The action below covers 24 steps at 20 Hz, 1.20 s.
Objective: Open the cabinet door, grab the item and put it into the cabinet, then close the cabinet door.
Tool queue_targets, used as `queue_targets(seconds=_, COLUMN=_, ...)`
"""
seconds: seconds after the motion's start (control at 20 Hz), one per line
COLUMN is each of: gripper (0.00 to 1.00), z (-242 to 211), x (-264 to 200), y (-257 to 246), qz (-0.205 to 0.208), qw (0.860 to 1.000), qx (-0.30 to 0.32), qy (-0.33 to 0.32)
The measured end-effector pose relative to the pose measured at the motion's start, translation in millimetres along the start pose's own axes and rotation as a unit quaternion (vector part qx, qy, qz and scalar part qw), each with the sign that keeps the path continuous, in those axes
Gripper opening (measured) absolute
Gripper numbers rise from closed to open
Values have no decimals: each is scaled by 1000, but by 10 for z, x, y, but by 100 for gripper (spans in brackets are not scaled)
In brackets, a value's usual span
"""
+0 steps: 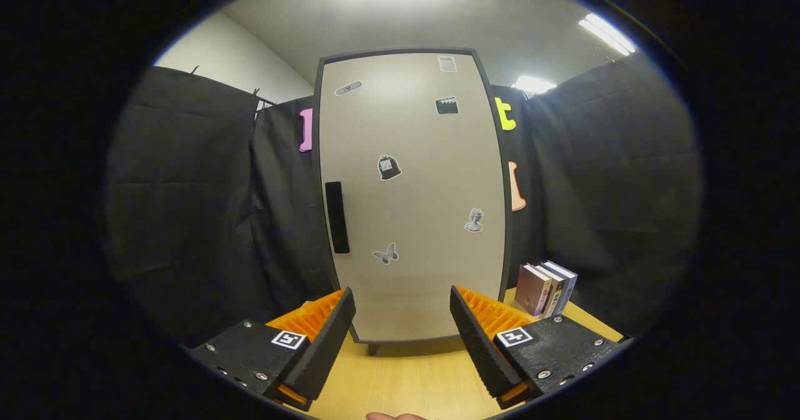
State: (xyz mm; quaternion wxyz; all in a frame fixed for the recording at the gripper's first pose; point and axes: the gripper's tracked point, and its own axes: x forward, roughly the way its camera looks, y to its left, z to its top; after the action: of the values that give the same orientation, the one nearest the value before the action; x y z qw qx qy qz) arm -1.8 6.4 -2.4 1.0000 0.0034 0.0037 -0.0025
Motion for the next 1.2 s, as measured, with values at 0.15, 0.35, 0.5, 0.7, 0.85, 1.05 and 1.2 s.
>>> queue_targets(seconds=0.15, gripper=94, z=-7, x=-5, y=72, qz=9, qw=1000, qx=1, qy=-2)
queue_targets(seconds=0.35, gripper=95, z=32, x=-4, y=96, qz=12, qw=1000, qx=0, qy=-9)
queue_targets(seconds=0.5, gripper=95, z=25, x=11, y=73, qz=9, qw=1000, qx=-3, qy=-10)
queue_targets(seconds=0.7, gripper=94, z=-13, x=49, y=-13, qz=-2, qw=1000, qx=-2, qy=-2)
queue_targets(seconds=0.85, gripper=95, z=-49, x=156, y=-113, qz=-13, qw=1000, qx=0, qy=8)
queue_targets(seconds=1.05, gripper=94, z=118, x=365, y=-90, qz=-14, qw=1000, qx=0, qy=-3)
queue_targets(seconds=1.2, gripper=94, z=240, x=593, y=62, qz=-1, qw=1000, qx=-4, qy=-9)
